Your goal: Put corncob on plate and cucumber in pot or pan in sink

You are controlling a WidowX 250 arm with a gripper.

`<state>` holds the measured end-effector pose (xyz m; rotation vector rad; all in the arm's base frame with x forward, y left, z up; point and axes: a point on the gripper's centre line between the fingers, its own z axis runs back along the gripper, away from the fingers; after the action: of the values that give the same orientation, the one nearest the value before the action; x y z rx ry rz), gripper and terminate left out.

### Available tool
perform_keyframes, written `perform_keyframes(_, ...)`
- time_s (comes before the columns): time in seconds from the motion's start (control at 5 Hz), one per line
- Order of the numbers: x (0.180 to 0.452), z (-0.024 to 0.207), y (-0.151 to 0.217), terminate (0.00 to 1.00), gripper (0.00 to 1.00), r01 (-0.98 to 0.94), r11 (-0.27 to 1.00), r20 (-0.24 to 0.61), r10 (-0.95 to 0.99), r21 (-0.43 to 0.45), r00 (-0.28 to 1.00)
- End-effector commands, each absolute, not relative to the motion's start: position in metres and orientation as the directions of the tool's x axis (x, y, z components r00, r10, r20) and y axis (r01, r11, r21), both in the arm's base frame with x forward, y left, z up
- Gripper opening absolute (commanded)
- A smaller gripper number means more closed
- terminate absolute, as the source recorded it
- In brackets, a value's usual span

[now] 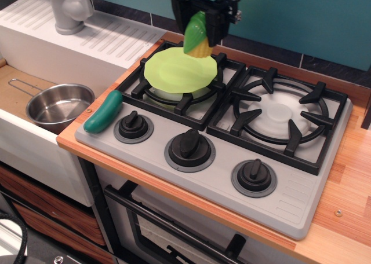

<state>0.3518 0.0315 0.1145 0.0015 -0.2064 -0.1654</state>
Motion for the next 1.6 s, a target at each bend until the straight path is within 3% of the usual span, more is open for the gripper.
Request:
perform_keyframes(0.0,0.373,0.121,0.046,0.0,0.0,0.193,0.981,0.279,-0.194,0.032,0.94)
perform_keyframes(0.6,0.392,0.119,0.069,0.0,0.0,0.234,0.971,0.288,-0.237,0.046,0.928)
perform_keyframes(1.0,0.388,0.121,0.07,0.0,0.0,0.218,0.974,0.263,-0.227,0.062,0.938)
perform_keyframes(1.2,0.384,0.121,0.065,0.0,1.0,0.216,0.974,0.24,-0.227,0.07,0.944)
perform_keyframes(1.4,0.383,0.121,0.056,0.0,1.0,0.197,0.979,0.23,-0.204,0.053,0.952)
